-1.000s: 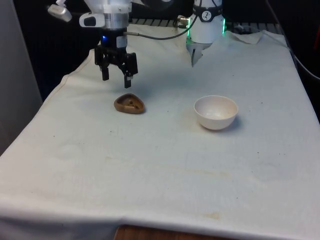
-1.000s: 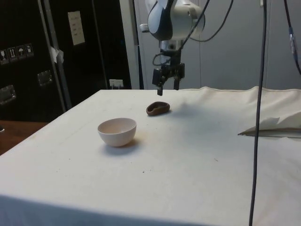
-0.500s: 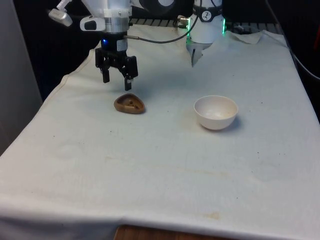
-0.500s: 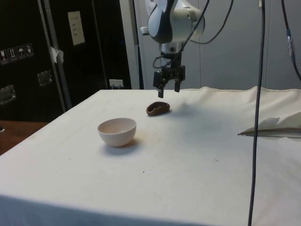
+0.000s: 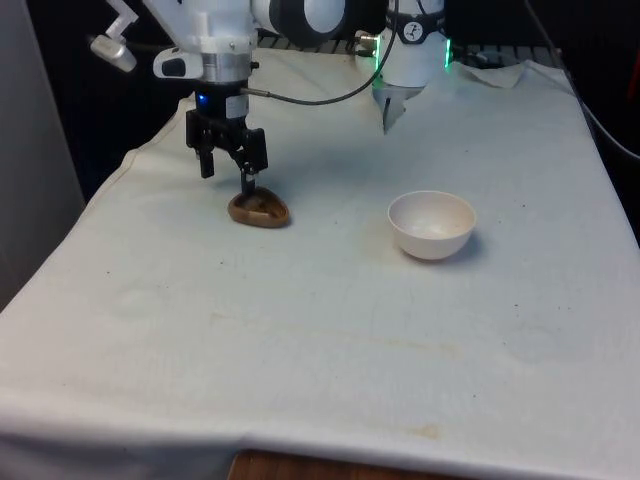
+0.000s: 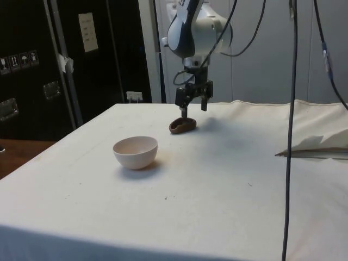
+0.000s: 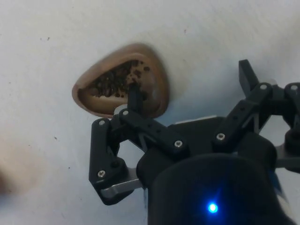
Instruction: Pour the coffee beans from the cup into the bowl.
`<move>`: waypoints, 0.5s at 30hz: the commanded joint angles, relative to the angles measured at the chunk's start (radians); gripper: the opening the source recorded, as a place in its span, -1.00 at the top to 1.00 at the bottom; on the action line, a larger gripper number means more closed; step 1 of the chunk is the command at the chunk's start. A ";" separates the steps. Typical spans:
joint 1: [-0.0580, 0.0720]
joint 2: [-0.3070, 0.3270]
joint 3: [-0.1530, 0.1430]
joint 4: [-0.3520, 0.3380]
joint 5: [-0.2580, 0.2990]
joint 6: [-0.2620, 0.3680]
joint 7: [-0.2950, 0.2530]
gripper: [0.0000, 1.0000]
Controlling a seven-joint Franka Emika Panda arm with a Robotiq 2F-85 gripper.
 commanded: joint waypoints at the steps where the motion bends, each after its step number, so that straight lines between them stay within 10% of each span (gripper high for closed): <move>1: -0.006 -0.002 0.006 -0.001 0.013 0.005 -0.004 -1.00; 15: -0.006 0.024 0.007 0.011 0.045 0.002 -0.002 -1.00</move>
